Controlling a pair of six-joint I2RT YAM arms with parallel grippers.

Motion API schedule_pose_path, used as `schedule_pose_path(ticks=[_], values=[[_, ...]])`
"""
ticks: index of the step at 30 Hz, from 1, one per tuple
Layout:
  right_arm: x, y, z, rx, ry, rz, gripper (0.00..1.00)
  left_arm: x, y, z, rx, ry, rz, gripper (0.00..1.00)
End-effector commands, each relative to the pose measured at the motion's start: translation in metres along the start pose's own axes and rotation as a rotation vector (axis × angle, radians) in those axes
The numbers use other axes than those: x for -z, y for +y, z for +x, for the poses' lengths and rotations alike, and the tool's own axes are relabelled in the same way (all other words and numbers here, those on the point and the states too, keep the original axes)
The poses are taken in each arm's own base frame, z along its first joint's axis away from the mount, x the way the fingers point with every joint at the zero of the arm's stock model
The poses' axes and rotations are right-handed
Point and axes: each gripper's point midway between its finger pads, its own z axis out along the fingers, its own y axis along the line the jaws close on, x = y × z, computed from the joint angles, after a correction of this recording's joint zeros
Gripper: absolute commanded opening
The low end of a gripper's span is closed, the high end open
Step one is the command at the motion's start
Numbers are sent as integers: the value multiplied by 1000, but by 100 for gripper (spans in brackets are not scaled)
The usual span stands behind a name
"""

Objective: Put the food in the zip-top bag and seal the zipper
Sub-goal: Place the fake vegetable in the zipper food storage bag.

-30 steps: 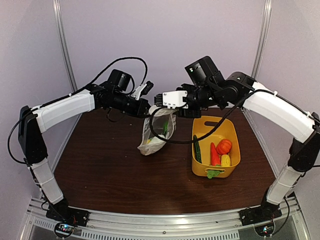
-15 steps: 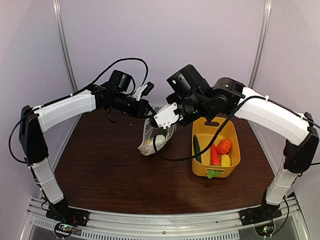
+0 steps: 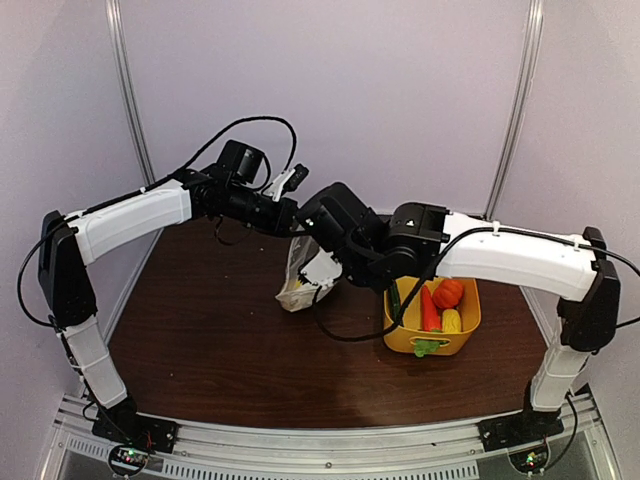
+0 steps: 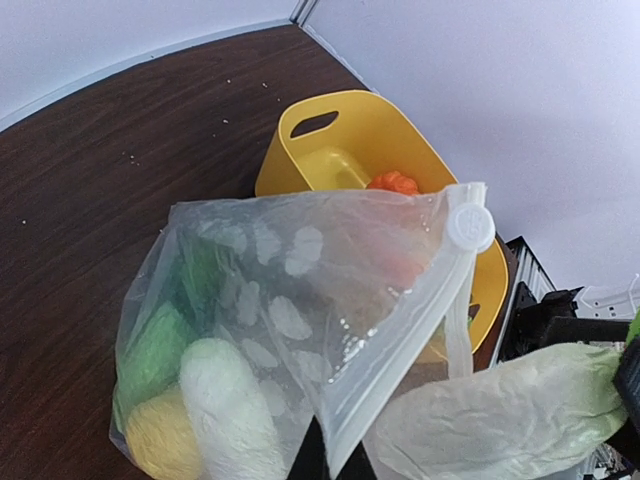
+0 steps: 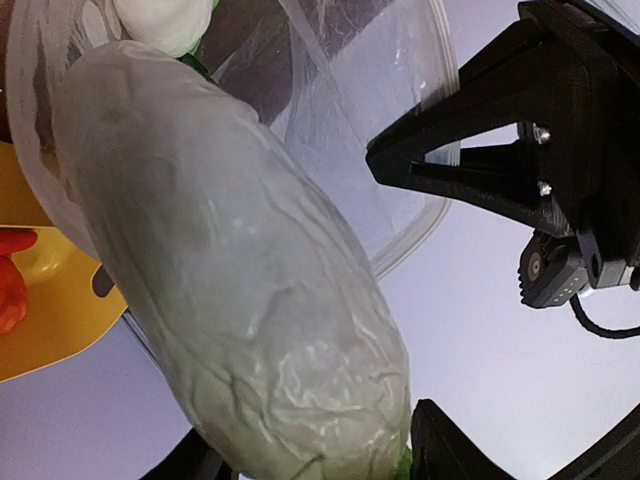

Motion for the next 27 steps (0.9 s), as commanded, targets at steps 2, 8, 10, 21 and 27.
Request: schedule_pose_path(ticks=[2,8,10,21,27], values=[[-11,-8,1,16,114,20,56,8,-9,-13,-15,-52,39,0],[-20,-18,-8,-20,134,42,56,9,-11,-14,-15,-55,43,0],[-20,-23,-9,-37,132,48,56,10,-11,-15,-16,-58,42,0],[9,-73,37,-300,115,176,76,28,-8,-27,-69,-119,-29,0],[24,-96,118,-707,-28,213,99,65,-26,-54,-71,-181,-11,0]])
